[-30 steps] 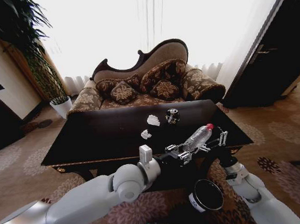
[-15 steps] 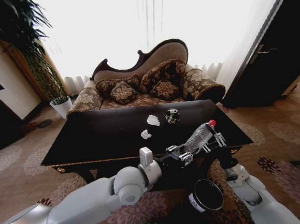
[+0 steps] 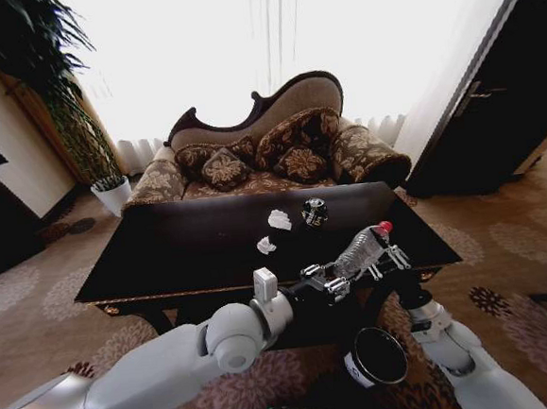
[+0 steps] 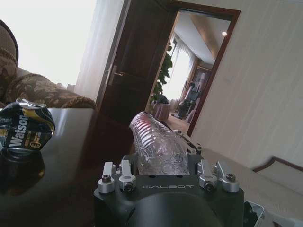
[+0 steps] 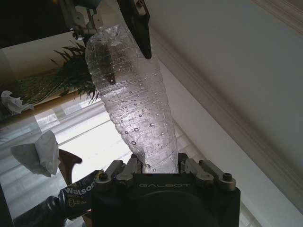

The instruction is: Move to the front of the table and place the trash on the table into the trash bin.

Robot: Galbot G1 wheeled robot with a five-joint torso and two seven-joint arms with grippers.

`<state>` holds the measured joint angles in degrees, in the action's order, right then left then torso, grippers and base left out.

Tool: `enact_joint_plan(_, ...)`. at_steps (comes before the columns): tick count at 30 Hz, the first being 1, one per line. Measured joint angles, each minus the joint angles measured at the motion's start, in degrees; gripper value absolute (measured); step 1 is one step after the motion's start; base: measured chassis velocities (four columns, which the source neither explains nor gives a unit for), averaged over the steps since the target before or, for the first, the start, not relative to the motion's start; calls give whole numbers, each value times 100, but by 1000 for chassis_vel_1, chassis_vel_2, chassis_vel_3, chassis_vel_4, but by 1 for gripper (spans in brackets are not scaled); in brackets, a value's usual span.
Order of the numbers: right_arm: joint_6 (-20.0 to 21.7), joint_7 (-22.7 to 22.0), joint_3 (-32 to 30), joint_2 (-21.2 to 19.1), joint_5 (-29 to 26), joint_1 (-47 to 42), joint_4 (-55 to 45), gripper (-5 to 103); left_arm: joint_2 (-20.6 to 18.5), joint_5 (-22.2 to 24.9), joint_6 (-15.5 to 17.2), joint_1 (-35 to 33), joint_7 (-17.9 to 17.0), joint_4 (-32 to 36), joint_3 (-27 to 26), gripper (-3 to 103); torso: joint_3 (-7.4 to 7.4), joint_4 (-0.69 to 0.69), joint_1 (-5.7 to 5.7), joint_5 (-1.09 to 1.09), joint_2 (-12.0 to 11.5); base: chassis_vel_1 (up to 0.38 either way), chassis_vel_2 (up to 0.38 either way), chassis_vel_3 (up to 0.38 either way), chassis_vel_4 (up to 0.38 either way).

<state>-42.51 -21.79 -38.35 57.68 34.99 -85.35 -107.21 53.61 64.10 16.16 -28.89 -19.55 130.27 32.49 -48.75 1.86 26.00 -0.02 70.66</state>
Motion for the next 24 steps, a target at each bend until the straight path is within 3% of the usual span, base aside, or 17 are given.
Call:
enact_joint_plan(4,-16,9,-12,-3,-17,-9,21,28,-2,-72,-4,41,-36,77,-109,67,0,0,0,0,0,0,0,0,0)
enact_joint_plan(9,-19,16,-20,60,-56,-30,64,28,-123,-256,-31,4,-24,206,-297,89,0,0,0,0,0,0,0,0,0)
enact_joint_plan(12,-19,66,-12,134,-104,-55,71,27,-273,-442,-83,-191,-7,270,-665,98,0,0,0,0,0,0,0,0,0)
enact_joint_plan(17,-12,116,-23,224,-188,-100,68,27,-386,-648,-101,-538,13,312,-1155,100,0,0,0,-1,0,0,0,0,0)
enact_joint_plan(21,44,162,-32,395,-568,-254,37,27,-705,-965,-158,-1159,109,356,-2233,100,0,1,0,-1,0,0,0,0,0)
enact_joint_plan(22,44,162,-32,395,-568,-254,37,27,-705,-965,-158,-1159,109,356,-2233,100,0,1,0,-1,0,0,0,0,0)
enact_joint_plan(24,122,224,-23,488,-902,-344,21,27,-908,-1283,-239,-1701,228,357,-3030,100,0,-2,0,-2,0,0,0,0,0)
